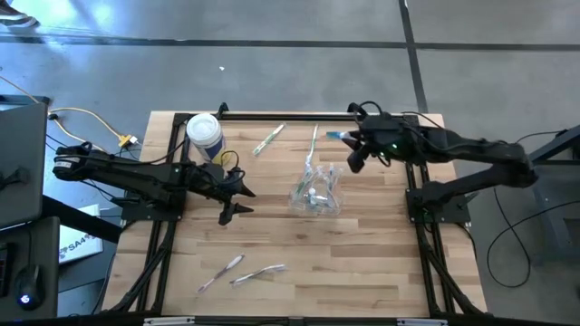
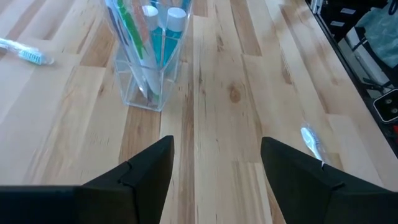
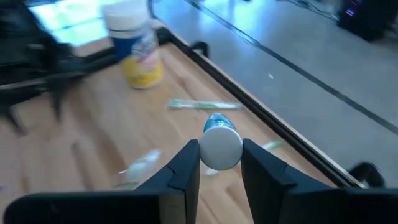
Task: Pick & Place toothbrushing station
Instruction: Put the mouthwash into the middle section of the transparent organizer
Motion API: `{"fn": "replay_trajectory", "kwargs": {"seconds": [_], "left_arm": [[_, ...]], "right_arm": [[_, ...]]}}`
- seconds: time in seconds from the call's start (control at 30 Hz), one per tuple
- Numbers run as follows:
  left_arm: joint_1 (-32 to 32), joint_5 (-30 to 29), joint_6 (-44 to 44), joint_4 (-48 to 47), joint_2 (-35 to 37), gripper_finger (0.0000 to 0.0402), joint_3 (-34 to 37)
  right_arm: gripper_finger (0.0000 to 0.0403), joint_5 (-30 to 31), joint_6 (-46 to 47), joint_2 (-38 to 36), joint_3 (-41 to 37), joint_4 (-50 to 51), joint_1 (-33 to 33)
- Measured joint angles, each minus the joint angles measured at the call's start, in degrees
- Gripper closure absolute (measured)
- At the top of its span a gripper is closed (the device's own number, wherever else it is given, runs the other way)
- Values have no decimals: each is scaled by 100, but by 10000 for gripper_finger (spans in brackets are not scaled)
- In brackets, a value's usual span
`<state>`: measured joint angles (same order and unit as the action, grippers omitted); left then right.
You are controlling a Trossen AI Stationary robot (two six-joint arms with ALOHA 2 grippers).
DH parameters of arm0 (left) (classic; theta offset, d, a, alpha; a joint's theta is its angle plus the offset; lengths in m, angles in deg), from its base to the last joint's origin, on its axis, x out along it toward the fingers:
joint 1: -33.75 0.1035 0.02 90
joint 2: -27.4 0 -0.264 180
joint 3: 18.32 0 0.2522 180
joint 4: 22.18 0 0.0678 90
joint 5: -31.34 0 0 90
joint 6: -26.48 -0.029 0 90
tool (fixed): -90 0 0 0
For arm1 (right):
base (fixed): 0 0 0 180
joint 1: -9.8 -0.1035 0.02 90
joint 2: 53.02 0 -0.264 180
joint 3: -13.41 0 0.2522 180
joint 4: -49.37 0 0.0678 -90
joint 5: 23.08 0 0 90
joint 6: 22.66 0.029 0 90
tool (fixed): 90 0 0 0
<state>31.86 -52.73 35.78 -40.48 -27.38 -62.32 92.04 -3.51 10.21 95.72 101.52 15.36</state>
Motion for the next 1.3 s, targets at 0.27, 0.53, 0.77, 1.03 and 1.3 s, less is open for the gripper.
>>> {"fn": "replay_trajectory", "kwargs": {"seconds": [0.27,0.53,0.77,1.03,1.3], "left_arm": [[0,-91,-200,99,-152,162,4],[0,-98,-722,1042,-180,162,4],[0,-111,-906,1193,-254,162,4],[0,-106,-905,1172,-499,162,0],[0,-91,-905,1170,-634,162,-2]], "right_arm": [[314,-119,-275,52,2,-488,-832],[314,-316,-401,383,2,-823,-1521],[314,-836,-343,546,2,-1277,-2006],[314,-1152,167,953,-10,-1429,-2608],[314,-1161,971,1707,-1,-1608,-2924]]}}
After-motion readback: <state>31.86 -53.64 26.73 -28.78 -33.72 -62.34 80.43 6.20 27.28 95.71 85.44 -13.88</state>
